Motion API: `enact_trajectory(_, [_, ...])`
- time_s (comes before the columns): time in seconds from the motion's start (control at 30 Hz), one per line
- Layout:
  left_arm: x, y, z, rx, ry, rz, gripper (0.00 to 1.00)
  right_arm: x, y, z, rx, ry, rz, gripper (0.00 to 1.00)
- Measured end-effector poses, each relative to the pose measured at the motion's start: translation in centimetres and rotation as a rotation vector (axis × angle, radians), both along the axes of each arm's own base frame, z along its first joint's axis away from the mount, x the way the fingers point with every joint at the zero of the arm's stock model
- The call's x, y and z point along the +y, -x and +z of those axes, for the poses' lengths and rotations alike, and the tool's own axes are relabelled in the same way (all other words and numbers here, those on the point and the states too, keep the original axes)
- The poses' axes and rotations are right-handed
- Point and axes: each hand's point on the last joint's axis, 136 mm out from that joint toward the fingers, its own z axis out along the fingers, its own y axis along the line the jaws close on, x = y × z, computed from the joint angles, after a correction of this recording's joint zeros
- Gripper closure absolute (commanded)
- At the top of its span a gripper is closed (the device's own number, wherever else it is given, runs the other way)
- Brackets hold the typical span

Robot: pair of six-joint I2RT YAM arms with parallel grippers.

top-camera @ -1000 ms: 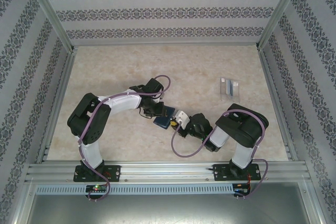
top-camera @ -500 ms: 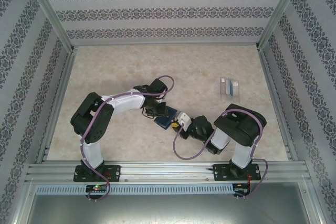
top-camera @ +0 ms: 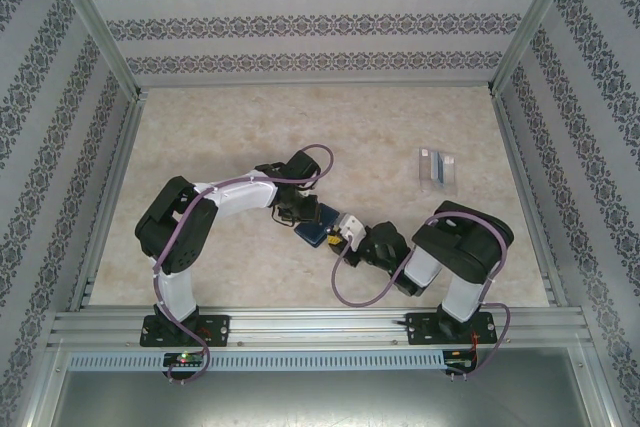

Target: Put the credit cards into the card holder

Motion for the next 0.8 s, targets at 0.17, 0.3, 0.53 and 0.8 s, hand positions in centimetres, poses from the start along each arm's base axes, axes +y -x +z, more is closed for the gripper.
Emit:
enact_trajectory(0.17, [0.1, 0.3, 0.5, -0.012, 0.027, 0.006, 0.75, 1.0, -1.0, 0.3, 0.036, 0.031, 0.0, 0.73])
enact_trajectory(0.3, [-0.1, 1.6, 1.4, 0.017, 0.124, 0.021, 0.75, 1.0, -2.1, 0.0, 0.079, 0.046, -0.003, 0.74])
enact_trajectory(0.53, [-1.3, 2.4, 3.5, 0.039, 0.23, -0.014, 0.75, 1.5, -3.0, -0.5, 0.124, 0.054, 0.021, 0.74])
enact_trajectory(0.8, [-1.2, 0.5, 3.4, 0.029, 0.237, -0.015, 0.81, 2.3, -2.5, -0.5, 0.114, 0.074, 0.097, 0.74])
